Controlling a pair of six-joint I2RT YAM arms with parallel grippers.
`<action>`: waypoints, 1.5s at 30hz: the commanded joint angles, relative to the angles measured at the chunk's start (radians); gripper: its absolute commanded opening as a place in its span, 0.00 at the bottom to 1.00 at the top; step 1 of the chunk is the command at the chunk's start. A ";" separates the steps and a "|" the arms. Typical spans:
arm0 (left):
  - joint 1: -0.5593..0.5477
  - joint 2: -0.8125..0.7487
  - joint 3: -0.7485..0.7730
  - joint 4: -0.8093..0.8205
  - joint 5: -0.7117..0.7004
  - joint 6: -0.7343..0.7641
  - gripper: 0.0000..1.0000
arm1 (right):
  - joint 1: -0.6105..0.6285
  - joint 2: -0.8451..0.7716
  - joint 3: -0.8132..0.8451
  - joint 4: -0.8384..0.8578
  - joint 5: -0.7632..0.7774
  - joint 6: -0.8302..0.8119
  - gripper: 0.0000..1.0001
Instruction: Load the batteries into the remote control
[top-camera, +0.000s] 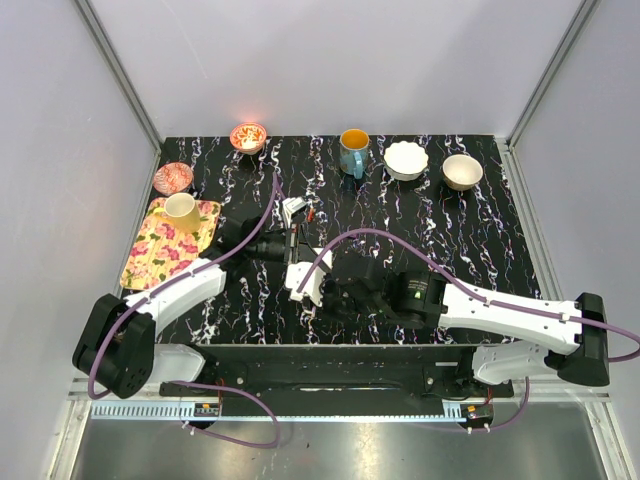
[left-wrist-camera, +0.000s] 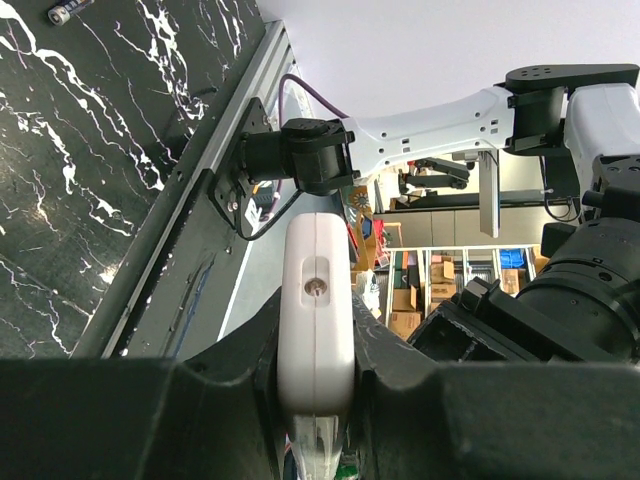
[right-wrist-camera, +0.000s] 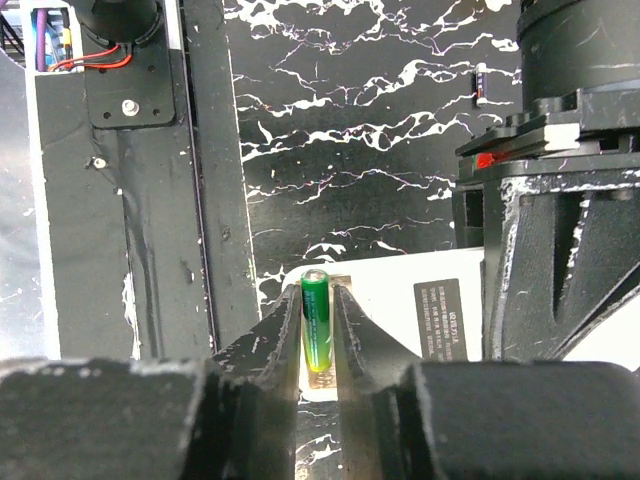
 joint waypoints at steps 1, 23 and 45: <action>0.001 -0.045 0.030 0.038 0.020 -0.026 0.00 | 0.008 0.014 0.029 -0.060 0.039 0.017 0.25; 0.001 -0.026 0.030 0.035 0.021 -0.018 0.00 | 0.008 -0.021 0.031 -0.067 0.018 0.011 0.07; 0.001 -0.019 0.035 0.050 0.037 -0.026 0.00 | 0.008 -0.005 0.051 -0.129 0.008 -0.014 0.20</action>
